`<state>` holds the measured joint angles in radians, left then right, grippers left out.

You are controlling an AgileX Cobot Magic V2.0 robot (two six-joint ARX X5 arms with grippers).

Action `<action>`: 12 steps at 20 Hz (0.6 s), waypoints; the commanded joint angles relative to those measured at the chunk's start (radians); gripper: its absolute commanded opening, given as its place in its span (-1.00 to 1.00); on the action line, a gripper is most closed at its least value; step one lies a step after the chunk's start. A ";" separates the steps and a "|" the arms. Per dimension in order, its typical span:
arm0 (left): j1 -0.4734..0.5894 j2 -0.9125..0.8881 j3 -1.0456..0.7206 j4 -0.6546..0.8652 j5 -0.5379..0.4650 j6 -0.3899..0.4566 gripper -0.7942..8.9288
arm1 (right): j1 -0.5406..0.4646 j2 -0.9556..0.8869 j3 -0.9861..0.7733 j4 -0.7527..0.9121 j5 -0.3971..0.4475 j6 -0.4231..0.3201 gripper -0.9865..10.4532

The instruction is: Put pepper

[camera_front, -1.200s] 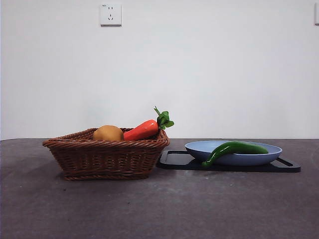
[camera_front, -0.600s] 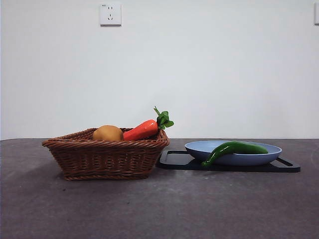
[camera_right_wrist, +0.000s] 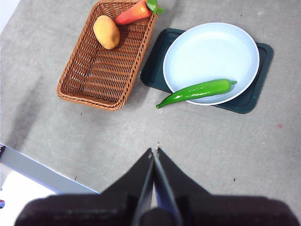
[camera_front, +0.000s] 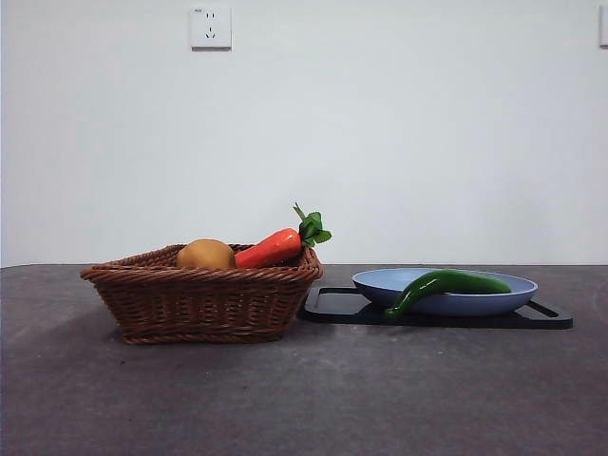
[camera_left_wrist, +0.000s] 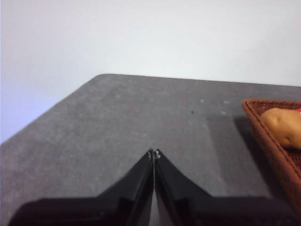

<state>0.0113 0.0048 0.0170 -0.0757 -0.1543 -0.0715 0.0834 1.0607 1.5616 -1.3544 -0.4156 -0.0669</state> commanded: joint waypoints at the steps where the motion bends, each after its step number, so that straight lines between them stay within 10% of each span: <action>1: 0.004 -0.003 -0.010 -0.002 -0.001 -0.012 -0.82 | 0.001 0.008 0.018 -0.016 0.002 0.006 -0.81; 12: 0.003 0.003 -0.010 -0.048 0.004 -0.014 -0.82 | 0.001 0.008 0.018 -0.016 0.002 0.006 -0.81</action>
<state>0.0113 0.0090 0.0174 -0.1326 -0.1528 -0.0795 0.0834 1.0607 1.5616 -1.3544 -0.4156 -0.0669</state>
